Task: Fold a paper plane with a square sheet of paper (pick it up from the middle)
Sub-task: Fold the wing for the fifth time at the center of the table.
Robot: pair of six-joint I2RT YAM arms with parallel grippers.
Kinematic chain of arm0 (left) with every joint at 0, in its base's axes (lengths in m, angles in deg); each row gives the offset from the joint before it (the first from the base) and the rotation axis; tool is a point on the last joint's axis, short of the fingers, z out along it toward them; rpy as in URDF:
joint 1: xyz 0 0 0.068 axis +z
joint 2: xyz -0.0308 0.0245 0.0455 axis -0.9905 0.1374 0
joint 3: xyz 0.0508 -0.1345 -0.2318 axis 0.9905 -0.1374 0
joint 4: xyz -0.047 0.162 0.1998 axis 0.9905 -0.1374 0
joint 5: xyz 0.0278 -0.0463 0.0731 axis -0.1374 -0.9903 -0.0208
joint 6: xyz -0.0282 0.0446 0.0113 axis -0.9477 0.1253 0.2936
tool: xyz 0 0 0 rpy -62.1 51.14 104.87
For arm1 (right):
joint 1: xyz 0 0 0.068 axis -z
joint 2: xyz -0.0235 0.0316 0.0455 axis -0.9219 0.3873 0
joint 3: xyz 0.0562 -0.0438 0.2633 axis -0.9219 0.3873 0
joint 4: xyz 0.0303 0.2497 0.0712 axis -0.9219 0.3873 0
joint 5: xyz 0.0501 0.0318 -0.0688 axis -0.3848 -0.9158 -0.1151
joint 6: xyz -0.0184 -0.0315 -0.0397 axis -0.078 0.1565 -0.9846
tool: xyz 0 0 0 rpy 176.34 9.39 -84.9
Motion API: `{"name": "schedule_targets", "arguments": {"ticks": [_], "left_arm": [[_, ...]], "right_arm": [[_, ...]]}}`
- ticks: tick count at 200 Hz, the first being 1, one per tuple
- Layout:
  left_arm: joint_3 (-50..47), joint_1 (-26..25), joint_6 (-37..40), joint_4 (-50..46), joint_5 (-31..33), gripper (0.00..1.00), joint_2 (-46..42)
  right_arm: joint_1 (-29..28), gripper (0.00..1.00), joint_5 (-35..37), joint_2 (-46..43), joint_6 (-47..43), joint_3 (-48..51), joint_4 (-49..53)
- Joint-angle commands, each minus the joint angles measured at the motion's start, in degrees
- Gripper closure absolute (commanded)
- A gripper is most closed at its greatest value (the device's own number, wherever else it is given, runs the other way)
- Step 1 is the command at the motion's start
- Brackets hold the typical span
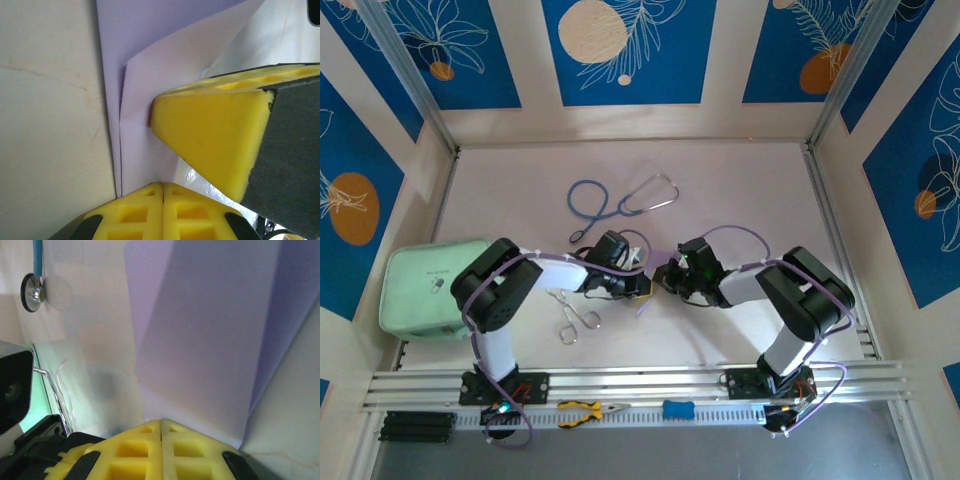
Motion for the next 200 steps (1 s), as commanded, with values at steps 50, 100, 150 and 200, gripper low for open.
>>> {"name": "schedule_targets", "arguments": {"ticks": [50,100,150,200], "left_arm": [[1.49,-0.75,10.65,-16.81,3.46,1.00,-0.22],[2.40,-0.78,11.64,-17.34,3.34,1.00,0.30],[2.86,-0.65,11.62,-17.65,3.65,1.00,0.56],[2.78,-0.48,11.63,-17.73,3.75,1.00,0.83]], "right_arm": [[6.69,0.89,-5.33,-11.40,-10.36,-1.60,18.97],[6.31,0.90,-9.80,-13.29,-16.94,-2.69,21.10],[2.08,0.92,-9.17,-6.16,-19.00,-7.41,20.18],[3.90,0.92,-7.80,0.76,-17.64,-6.91,17.44]]}}
